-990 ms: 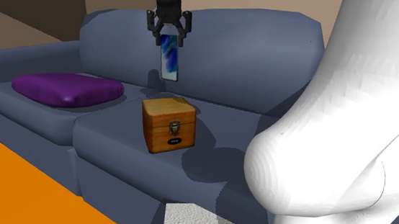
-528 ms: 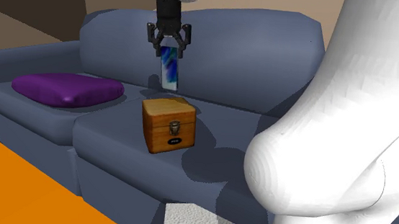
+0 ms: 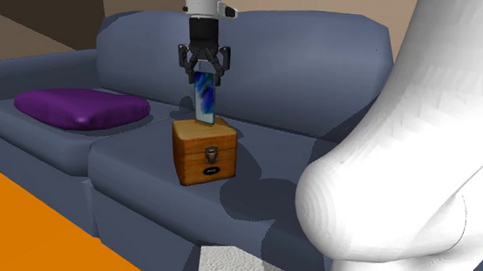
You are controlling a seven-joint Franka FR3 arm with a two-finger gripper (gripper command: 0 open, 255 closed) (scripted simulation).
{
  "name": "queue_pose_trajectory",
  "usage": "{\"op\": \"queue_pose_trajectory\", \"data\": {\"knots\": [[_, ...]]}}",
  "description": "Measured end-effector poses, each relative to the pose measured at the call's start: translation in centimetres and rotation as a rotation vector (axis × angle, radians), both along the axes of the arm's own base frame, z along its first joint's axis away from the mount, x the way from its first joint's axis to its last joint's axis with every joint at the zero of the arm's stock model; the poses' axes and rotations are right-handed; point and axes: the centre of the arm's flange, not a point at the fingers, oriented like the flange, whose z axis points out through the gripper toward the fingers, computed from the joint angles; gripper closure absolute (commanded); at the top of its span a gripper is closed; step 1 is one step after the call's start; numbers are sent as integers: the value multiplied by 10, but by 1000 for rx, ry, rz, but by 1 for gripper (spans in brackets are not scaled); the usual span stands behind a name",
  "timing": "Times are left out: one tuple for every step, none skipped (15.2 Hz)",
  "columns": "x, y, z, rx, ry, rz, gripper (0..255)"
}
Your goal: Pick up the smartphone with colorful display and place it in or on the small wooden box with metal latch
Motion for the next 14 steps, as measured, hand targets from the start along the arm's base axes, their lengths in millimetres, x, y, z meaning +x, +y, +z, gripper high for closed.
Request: {"op": "queue_pose_trajectory", "data": {"knots": [[0, 0, -2, 0, 0, 0, 255], [0, 0, -3, 0, 0, 0, 255], [1, 0, -3, 0, 0, 0, 255], [1, 0, -4, 0, 0, 0, 255], [1, 0, -4, 0, 0, 0, 255], [1, 0, -4, 0, 0, 0, 255], [1, 0, -4, 0, -1, 0, 0], [1, 0, -4, 0, -1, 0, 0], [1, 0, -4, 0, -1, 0, 0], [1, 0, -4, 0, -1, 0, 0], [1, 0, -4, 0, -1, 0, 0], [1, 0, -4, 0, -1, 0, 0], [1, 0, -4, 0, -1, 0, 0], [2, -1, 3, 0, -1, 0, 0]]}}
